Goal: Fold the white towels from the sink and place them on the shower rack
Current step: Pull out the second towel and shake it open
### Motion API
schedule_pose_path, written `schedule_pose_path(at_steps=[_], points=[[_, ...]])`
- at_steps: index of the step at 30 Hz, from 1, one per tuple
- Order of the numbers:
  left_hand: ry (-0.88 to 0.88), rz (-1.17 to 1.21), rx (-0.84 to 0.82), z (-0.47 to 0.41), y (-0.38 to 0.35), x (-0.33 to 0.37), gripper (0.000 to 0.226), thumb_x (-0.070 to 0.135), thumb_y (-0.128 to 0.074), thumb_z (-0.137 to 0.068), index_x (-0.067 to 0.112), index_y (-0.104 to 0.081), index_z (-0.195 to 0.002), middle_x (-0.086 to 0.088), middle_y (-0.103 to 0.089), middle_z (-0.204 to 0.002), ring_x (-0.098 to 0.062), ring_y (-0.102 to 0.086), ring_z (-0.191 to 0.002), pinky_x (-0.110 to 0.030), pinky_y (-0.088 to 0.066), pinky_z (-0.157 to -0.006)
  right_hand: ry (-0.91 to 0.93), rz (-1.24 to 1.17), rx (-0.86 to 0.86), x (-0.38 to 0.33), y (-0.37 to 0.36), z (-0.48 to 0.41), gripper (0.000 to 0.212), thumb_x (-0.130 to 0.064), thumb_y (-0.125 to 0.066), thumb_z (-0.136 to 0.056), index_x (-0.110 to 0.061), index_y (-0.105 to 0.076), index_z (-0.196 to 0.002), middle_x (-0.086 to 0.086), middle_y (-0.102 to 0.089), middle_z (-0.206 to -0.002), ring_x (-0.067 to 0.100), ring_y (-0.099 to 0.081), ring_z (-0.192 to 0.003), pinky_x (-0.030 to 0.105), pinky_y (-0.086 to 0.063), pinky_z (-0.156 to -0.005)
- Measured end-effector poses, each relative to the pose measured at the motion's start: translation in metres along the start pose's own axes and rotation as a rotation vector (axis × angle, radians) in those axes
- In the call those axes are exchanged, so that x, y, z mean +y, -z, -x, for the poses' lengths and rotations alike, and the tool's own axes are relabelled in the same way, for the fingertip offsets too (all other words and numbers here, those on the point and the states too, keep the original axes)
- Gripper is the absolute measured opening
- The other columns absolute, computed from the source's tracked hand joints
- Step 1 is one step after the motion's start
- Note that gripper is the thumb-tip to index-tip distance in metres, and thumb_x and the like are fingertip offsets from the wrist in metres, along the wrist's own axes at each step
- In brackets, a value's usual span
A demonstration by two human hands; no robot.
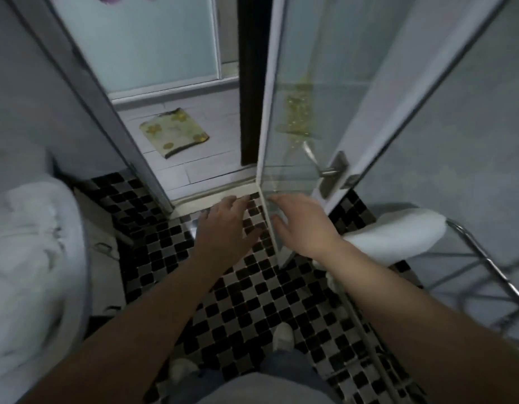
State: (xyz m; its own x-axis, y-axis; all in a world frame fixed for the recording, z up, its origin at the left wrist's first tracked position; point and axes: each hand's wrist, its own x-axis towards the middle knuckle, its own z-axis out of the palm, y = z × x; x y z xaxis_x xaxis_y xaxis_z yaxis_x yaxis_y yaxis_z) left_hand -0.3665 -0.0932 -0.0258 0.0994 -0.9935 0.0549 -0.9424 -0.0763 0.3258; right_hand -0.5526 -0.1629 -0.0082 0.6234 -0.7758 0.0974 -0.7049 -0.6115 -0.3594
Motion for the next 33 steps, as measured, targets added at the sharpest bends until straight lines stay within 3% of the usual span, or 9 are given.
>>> schedule_pose_path(at_steps=[5,9,11,18,27,33], points=[[0.135,-0.019,0.048,0.049,0.056,-0.115,0.078,0.057,-0.062,-0.088,0.022,-0.038,-0.152,-0.009,-0.046,-0.149,-0.029,-0.049,-0.132,-0.05,-0.044,-0.106,0.12,0.015,-0.018,-0.117,-0.036,-0.054,0.048,-0.034,-0.049,-0.099,-0.022,-0.047,-0.146,0.0,-0.056,-0.141,0.024,-0.05,-0.13,0.045,-0.037,-0.108],[0.218,-0.022,0.129,0.088,0.101,-0.197,0.073,0.052,-0.067,-0.087,0.017,-0.044,-0.147,-0.011,-0.053,-0.141,-0.031,-0.057,-0.119,-0.047,-0.052,-0.094,0.227,0.033,-0.043,-0.211,-0.063,-0.093,0.052,-0.032,-0.052,-0.097,-0.022,-0.044,-0.147,0.003,-0.053,-0.146,0.027,-0.049,-0.132,0.046,-0.038,-0.11],[0.27,-0.02,0.176,0.106,0.117,-0.228,0.07,0.047,-0.069,-0.086,0.015,-0.047,-0.144,-0.013,-0.056,-0.137,-0.034,-0.06,-0.115,-0.046,-0.054,-0.089,0.28,0.033,-0.068,-0.249,-0.077,-0.108,0.051,-0.031,-0.051,-0.097,-0.021,-0.044,-0.147,0.004,-0.052,-0.146,0.028,-0.049,-0.131,0.046,-0.04,-0.108],[0.589,0.034,0.262,0.181,0.145,-0.331,0.074,0.047,-0.067,-0.089,0.016,-0.04,-0.15,-0.014,-0.049,-0.144,-0.037,-0.054,-0.122,-0.047,-0.049,-0.093,0.495,0.009,-0.233,-0.373,-0.143,-0.148,0.055,-0.029,-0.052,-0.094,-0.02,-0.044,-0.148,0.008,-0.052,-0.144,0.034,-0.052,-0.126,0.048,-0.046,-0.099],[0.945,0.07,0.246,0.232,0.135,-0.411,0.078,0.051,-0.062,-0.09,0.02,-0.03,-0.154,-0.012,-0.043,-0.148,-0.034,-0.048,-0.128,-0.05,-0.046,-0.096,0.654,0.006,-0.481,-0.454,-0.238,-0.198,0.059,-0.038,-0.051,-0.095,-0.031,-0.031,-0.15,0.006,-0.035,-0.158,0.033,-0.036,-0.141,0.052,-0.035,-0.112],[1.201,0.147,0.217,0.231,0.114,-0.454,0.082,0.045,-0.065,-0.09,0.015,-0.025,-0.155,-0.015,-0.041,-0.147,-0.035,-0.044,-0.129,-0.049,-0.046,-0.1,0.788,0.141,-0.686,-0.485,-0.303,-0.253,0.063,-0.038,-0.052,-0.096,-0.03,-0.026,-0.153,0.006,-0.024,-0.162,0.034,-0.034,-0.142,0.052,-0.037,-0.109]])
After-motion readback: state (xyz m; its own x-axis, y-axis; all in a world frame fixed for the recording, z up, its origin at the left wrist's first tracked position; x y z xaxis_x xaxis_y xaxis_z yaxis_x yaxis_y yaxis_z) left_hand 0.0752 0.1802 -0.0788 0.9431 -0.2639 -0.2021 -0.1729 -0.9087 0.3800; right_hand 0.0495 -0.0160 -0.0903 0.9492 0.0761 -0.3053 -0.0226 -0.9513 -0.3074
